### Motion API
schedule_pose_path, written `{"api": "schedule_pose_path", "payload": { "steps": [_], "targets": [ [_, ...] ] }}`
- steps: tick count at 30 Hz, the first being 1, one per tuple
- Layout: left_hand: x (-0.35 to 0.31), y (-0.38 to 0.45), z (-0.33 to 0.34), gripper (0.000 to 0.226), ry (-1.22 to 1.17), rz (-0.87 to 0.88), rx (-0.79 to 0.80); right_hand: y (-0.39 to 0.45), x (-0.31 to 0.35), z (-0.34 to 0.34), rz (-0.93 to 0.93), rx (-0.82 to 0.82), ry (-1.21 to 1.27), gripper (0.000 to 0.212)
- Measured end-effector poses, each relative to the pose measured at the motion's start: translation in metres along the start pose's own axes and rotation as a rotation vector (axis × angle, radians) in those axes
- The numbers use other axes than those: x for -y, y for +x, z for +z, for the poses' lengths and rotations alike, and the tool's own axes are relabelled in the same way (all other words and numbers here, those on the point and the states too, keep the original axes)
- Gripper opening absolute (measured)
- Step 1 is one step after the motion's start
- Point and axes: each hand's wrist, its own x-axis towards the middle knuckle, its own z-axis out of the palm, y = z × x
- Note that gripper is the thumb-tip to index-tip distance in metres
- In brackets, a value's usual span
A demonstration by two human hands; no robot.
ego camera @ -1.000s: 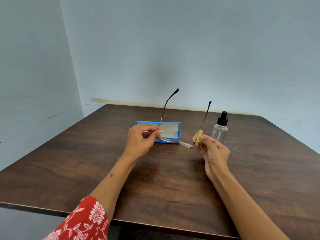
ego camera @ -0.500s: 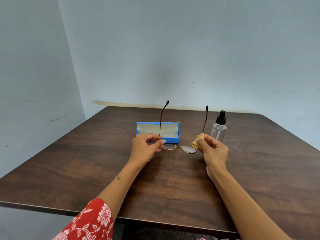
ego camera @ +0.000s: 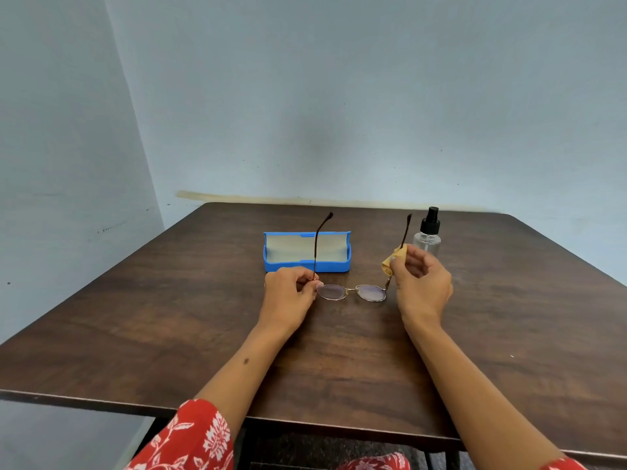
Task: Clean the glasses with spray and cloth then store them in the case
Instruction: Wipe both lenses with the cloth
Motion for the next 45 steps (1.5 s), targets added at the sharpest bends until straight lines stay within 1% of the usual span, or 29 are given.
{"api": "schedule_pose_path", "payload": {
  "steps": [3, 10, 14, 17, 23, 26, 29, 33, 36, 38, 42, 45],
  "targets": [
    [0.000, 0.000, -0.001, 0.007, -0.019, -0.018, 0.031, 0.000, 0.001, 0.000, -0.044, -0.036, 0.032, 0.032],
    [-0.002, -0.001, -0.002, 0.012, -0.123, -0.104, 0.029, -0.002, 0.001, -0.001, -0.083, -0.005, 0.008, 0.027],
    [-0.002, 0.001, -0.003, 0.007, -0.173, -0.144, 0.023, -0.002, -0.002, 0.000, -0.064, 0.036, -0.048, 0.024],
    [-0.003, 0.001, -0.004, 0.007, -0.177, -0.147, 0.020, -0.003, -0.004, 0.000, -0.051, 0.070, -0.112, 0.022],
    [-0.003, 0.001, -0.006, 0.008, -0.197, -0.150, 0.044, 0.004, 0.003, 0.000, -0.058, 0.048, -0.101, 0.021],
    [-0.003, 0.001, -0.006, 0.009, -0.208, -0.146, 0.056, 0.012, 0.019, 0.002, -0.102, 0.020, -0.067, 0.023],
    [-0.005, 0.002, -0.007, 0.011, -0.219, -0.147, 0.062, 0.015, 0.024, 0.003, -0.138, 0.018, -0.114, 0.022],
    [-0.004, 0.001, -0.008, 0.007, -0.259, -0.161, 0.040, 0.005, 0.009, 0.001, -0.052, 0.080, -0.191, 0.013],
    [-0.005, 0.001, -0.008, 0.008, -0.268, -0.177, 0.050, 0.000, 0.004, -0.001, -0.014, 0.100, -0.256, 0.012],
    [-0.006, 0.001, -0.008, 0.008, -0.267, -0.181, 0.064, 0.001, 0.010, -0.001, -0.028, 0.094, -0.231, 0.012],
    [-0.007, 0.000, -0.008, 0.008, -0.259, -0.180, 0.090, 0.010, 0.030, 0.003, -0.088, 0.036, -0.104, 0.015],
    [-0.007, 0.000, -0.009, 0.008, -0.275, -0.178, 0.081, 0.008, 0.033, 0.004, -0.093, 0.044, -0.106, 0.015]
  ]
}}
